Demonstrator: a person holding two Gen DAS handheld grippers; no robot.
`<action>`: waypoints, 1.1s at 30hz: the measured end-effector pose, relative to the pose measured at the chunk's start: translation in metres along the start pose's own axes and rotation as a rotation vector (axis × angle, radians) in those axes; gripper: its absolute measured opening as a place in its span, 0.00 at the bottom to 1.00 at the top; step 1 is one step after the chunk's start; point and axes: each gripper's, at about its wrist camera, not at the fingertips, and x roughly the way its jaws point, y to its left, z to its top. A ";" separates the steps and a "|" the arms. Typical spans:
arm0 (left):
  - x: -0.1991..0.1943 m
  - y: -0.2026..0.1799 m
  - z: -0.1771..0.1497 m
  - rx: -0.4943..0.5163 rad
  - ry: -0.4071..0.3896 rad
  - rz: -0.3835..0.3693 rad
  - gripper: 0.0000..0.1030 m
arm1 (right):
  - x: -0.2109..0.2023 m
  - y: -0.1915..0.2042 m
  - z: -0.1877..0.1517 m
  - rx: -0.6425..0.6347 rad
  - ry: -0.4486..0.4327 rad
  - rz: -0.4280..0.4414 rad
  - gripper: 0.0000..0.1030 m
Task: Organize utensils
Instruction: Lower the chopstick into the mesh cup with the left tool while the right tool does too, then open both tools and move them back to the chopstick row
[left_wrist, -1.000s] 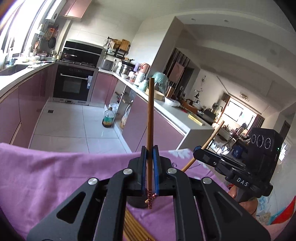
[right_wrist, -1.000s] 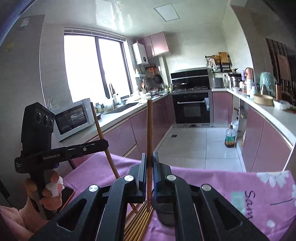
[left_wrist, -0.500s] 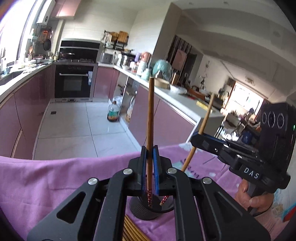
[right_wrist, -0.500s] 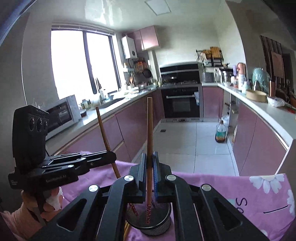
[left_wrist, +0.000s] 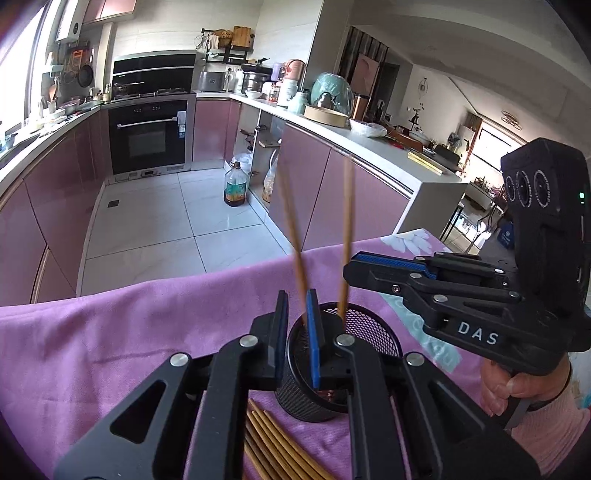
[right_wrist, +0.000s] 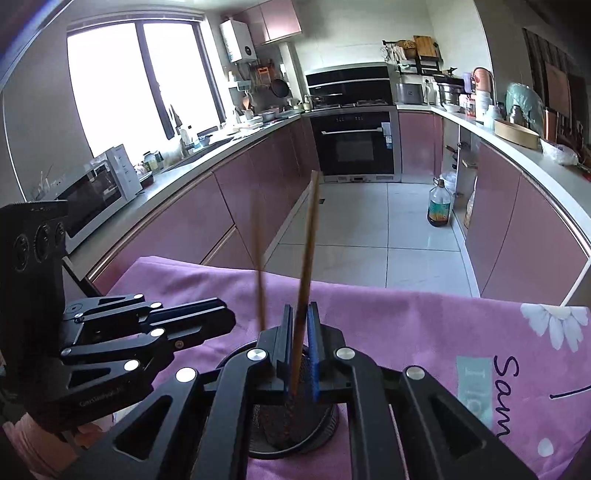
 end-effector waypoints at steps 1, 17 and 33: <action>-0.001 0.001 -0.001 0.000 -0.003 0.003 0.12 | 0.001 0.000 -0.001 0.007 -0.002 -0.001 0.08; -0.043 0.017 -0.047 -0.013 -0.071 0.070 0.37 | -0.052 0.002 -0.040 0.004 -0.112 0.060 0.28; -0.058 0.057 -0.168 -0.124 0.122 0.124 0.43 | 0.011 0.043 -0.132 0.004 0.195 0.133 0.31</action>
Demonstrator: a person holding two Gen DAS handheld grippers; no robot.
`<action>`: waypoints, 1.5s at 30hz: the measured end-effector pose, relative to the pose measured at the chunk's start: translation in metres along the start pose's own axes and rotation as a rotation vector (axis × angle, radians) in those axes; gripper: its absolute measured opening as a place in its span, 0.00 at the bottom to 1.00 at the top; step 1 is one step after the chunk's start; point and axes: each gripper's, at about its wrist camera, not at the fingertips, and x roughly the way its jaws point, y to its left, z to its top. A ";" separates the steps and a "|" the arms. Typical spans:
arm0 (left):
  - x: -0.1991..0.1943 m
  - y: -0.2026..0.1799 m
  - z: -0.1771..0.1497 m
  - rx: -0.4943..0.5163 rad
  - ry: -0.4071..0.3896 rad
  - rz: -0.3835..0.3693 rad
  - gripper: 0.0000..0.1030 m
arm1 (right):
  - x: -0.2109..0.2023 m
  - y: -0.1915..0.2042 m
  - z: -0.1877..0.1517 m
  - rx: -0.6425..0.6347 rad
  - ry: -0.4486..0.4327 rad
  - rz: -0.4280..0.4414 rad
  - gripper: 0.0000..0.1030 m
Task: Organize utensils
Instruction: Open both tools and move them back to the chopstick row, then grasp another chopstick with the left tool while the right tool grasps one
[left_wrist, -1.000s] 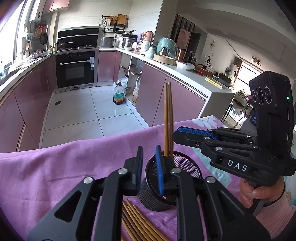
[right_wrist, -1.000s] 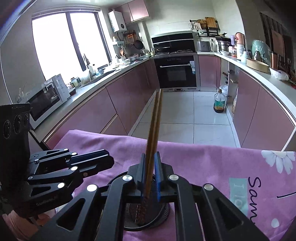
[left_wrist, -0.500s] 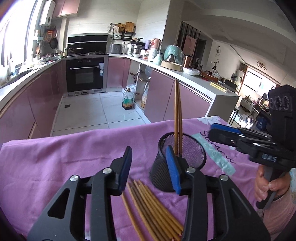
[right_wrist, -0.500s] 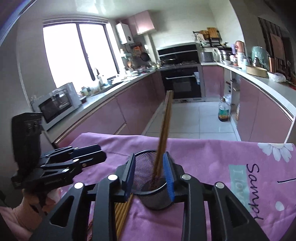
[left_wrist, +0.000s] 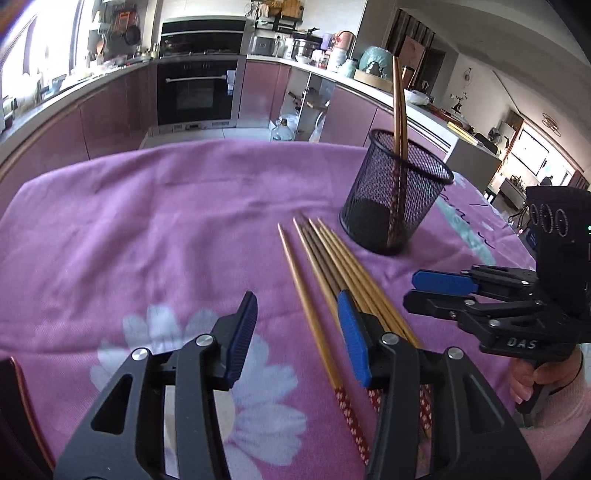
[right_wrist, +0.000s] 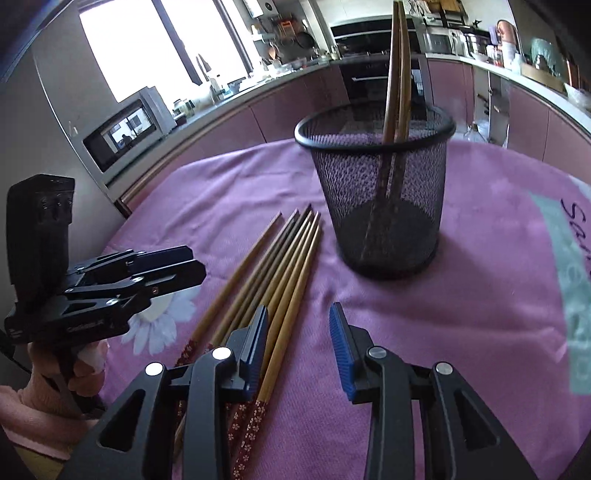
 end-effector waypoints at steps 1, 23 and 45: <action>0.003 -0.002 0.000 -0.005 0.008 -0.004 0.43 | 0.001 0.001 -0.001 0.001 0.005 -0.002 0.31; 0.033 -0.025 0.002 0.080 0.081 0.074 0.31 | 0.021 0.025 -0.004 -0.077 0.029 -0.156 0.19; 0.043 -0.023 0.007 0.040 0.073 0.109 0.09 | 0.029 0.018 0.008 -0.039 0.031 -0.148 0.06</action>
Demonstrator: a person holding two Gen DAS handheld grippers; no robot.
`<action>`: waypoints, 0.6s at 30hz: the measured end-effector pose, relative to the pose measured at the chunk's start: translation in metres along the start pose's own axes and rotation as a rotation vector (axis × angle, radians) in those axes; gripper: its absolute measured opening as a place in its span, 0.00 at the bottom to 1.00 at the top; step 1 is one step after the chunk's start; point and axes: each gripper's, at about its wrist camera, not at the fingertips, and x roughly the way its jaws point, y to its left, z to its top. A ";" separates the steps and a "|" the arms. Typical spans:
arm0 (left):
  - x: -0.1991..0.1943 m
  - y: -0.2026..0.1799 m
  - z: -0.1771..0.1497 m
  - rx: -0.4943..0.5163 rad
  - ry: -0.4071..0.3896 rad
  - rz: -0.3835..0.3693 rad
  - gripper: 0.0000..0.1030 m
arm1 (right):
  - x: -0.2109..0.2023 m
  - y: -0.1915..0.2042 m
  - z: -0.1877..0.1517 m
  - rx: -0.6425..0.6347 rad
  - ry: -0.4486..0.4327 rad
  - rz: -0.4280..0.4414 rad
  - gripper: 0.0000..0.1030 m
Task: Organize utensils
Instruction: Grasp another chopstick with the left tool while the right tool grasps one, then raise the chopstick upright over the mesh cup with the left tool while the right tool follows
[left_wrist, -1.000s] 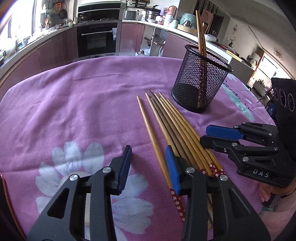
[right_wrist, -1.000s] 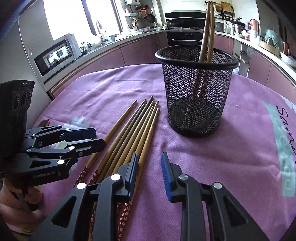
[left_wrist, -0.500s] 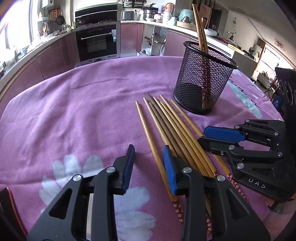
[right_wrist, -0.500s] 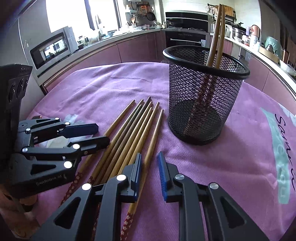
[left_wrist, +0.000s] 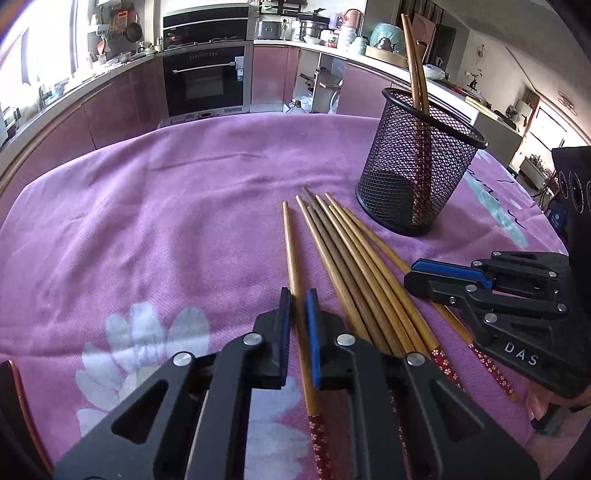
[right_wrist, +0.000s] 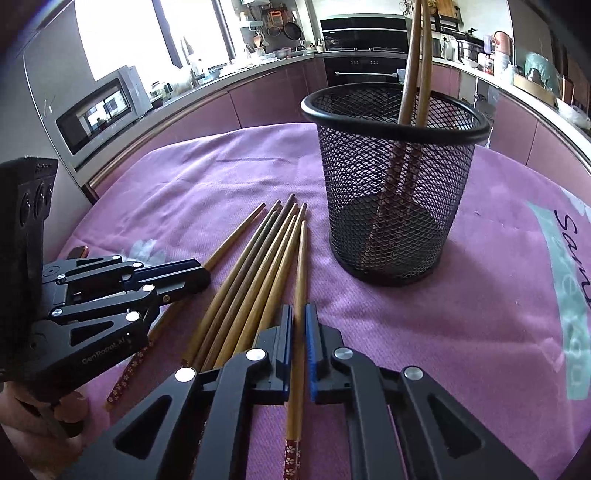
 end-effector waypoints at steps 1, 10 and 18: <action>0.000 -0.001 0.000 0.002 0.000 0.001 0.09 | 0.000 0.001 0.000 -0.008 -0.001 -0.005 0.06; -0.006 0.003 0.001 -0.030 -0.009 -0.019 0.07 | -0.012 -0.004 0.000 0.016 -0.033 0.045 0.05; -0.038 0.014 0.007 -0.082 -0.068 -0.115 0.07 | -0.043 -0.005 0.002 0.021 -0.104 0.138 0.05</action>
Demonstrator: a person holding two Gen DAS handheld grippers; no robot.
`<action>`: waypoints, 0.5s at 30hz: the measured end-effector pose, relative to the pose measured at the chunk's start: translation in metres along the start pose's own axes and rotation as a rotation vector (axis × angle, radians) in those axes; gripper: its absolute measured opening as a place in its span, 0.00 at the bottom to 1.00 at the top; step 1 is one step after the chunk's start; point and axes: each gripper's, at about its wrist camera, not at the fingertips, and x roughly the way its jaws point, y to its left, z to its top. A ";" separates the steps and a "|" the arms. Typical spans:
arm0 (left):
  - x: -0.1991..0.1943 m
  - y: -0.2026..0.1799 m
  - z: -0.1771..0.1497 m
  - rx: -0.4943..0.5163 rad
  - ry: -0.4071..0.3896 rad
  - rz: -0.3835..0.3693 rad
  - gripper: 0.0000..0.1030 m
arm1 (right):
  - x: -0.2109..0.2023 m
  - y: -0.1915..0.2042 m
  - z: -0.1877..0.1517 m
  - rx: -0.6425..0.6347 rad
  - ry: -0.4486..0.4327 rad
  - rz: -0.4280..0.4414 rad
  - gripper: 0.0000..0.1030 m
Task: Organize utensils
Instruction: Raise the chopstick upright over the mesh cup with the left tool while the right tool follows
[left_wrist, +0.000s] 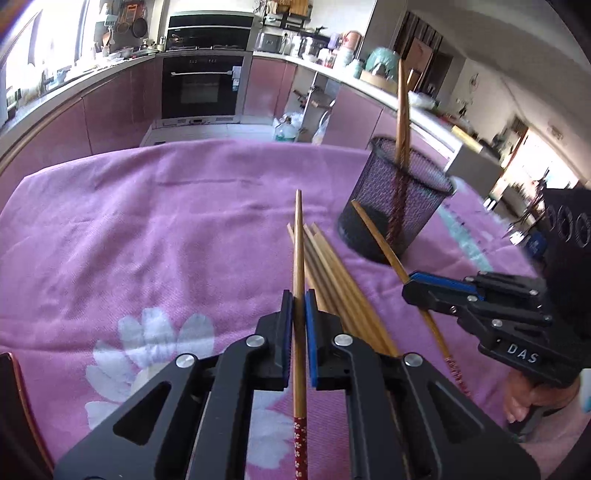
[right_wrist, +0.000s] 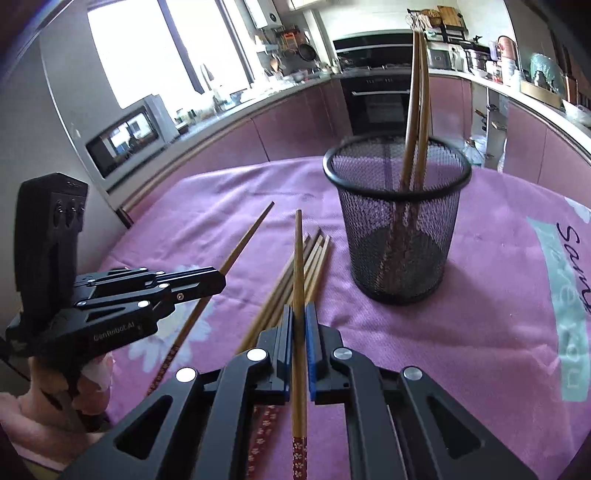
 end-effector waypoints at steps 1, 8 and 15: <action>-0.005 0.001 0.002 -0.008 -0.009 -0.022 0.07 | -0.004 0.000 0.001 0.000 -0.010 0.008 0.05; -0.032 -0.003 0.015 -0.023 -0.055 -0.126 0.07 | -0.036 0.000 0.012 0.000 -0.107 0.065 0.05; -0.065 -0.013 0.029 0.010 -0.119 -0.203 0.07 | -0.067 -0.008 0.021 0.008 -0.201 0.087 0.05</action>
